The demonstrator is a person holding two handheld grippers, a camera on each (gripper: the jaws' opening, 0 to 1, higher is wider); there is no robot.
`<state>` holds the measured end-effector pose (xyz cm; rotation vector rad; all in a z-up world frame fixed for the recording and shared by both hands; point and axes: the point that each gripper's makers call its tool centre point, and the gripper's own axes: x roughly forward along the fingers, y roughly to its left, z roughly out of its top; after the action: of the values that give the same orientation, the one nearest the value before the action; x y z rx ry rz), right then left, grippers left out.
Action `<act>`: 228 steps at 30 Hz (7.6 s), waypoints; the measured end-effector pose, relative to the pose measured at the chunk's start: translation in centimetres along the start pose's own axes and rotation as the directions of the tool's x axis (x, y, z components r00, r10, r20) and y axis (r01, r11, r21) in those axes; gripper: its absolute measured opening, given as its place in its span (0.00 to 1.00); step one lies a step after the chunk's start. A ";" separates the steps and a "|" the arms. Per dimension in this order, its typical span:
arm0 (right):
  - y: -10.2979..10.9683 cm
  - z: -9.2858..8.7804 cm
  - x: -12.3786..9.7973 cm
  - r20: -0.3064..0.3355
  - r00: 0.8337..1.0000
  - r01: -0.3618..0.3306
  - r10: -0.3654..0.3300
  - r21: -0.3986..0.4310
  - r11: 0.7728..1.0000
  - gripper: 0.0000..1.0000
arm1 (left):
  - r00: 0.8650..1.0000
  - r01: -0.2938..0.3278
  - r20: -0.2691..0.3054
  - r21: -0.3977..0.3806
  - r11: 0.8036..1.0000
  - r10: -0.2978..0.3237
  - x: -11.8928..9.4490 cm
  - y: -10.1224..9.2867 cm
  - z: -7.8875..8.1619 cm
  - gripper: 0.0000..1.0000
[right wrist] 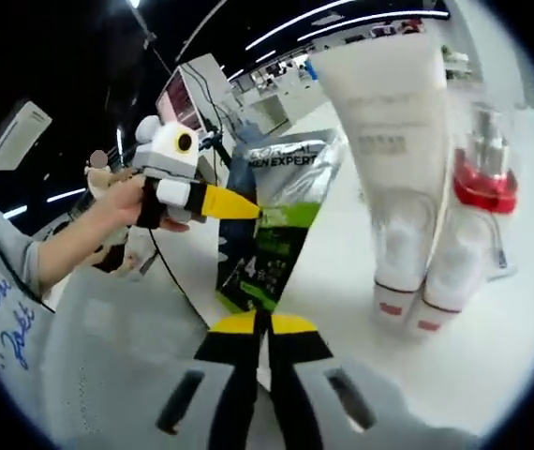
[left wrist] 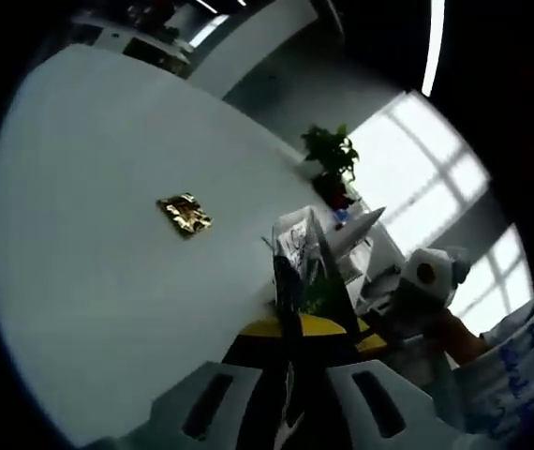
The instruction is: Arrange the skincare products in the storage area until every visible bottle or jar stands upright without overlapping.
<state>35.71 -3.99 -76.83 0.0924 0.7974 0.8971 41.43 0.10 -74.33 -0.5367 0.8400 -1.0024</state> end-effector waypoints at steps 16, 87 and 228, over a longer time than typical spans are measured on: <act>-1.8 -1.7 1.3 -0.127 0.990 0.041 -0.066 -0.190 0.981 0.01 | 0.997 -0.032 -0.067 -0.032 0.999 0.030 1.9 3.1 -0.7 0.00; -4.5 -3.1 3.2 -0.204 0.929 0.203 -0.310 -0.421 0.884 0.14 | 0.985 -0.061 -0.166 -0.046 0.997 0.052 4.0 6.2 -2.4 0.00; -0.6 4.1 -7.7 0.134 0.892 0.451 -0.431 -0.262 0.853 0.37 | 0.933 -0.297 0.015 0.599 0.744 0.361 -7.1 -1.3 -1.2 0.54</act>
<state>35.99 -8.99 -69.64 -0.3061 0.5794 0.5560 37.86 5.81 -71.53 0.2073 0.6291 -0.9021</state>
